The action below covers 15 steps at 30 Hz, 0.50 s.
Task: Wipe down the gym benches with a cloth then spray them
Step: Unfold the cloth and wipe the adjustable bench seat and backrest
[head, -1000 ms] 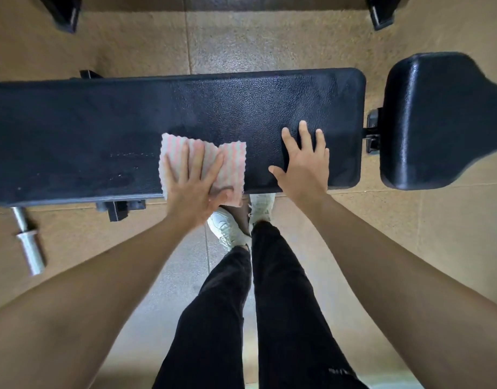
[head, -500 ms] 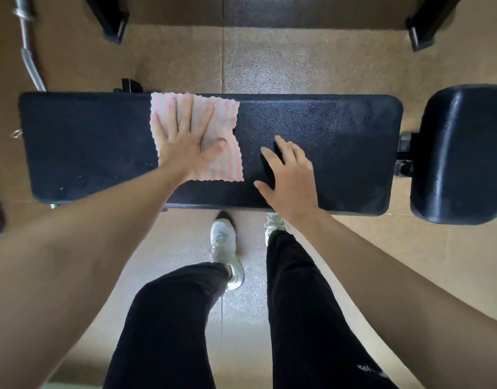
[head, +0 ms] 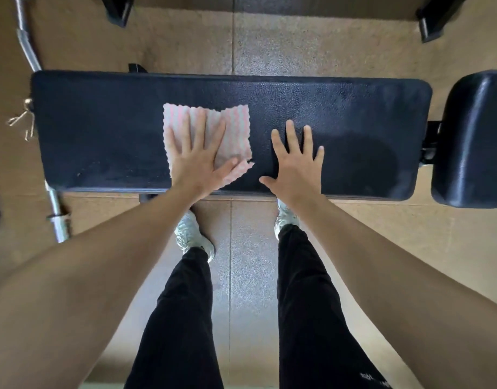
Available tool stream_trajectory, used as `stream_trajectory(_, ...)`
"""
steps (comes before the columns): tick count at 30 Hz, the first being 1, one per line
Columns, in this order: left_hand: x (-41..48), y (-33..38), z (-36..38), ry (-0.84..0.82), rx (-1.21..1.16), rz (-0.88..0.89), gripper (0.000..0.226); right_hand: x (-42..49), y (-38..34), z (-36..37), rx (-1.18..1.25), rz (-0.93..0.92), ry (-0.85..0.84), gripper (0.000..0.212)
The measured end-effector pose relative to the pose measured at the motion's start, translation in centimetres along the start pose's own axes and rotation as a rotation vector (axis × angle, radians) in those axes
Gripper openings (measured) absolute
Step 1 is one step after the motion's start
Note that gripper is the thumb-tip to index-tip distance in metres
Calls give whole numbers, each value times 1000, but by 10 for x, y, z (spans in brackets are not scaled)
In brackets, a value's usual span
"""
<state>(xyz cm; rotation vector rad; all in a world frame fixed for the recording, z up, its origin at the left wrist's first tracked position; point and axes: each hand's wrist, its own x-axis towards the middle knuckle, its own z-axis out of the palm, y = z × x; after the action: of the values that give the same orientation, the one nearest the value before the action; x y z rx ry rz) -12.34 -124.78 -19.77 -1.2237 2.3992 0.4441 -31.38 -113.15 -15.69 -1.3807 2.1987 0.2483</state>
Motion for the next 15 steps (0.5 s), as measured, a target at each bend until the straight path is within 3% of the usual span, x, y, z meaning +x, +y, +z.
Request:
stream_trajectory(7, -58, -27, 33, -20, -24, 121, 79, -3, -18, -3, 60, 127, -16, 105)
stream_trajectory(11, -44, -52, 25, -43, -17, 196, 78, -5, -24, -4, 67, 150, -9, 104)
stream_trajectory(15, -7, -75, 7, 6, 2, 150, 75, -2, -35, -4, 86, 201, -11, 99)
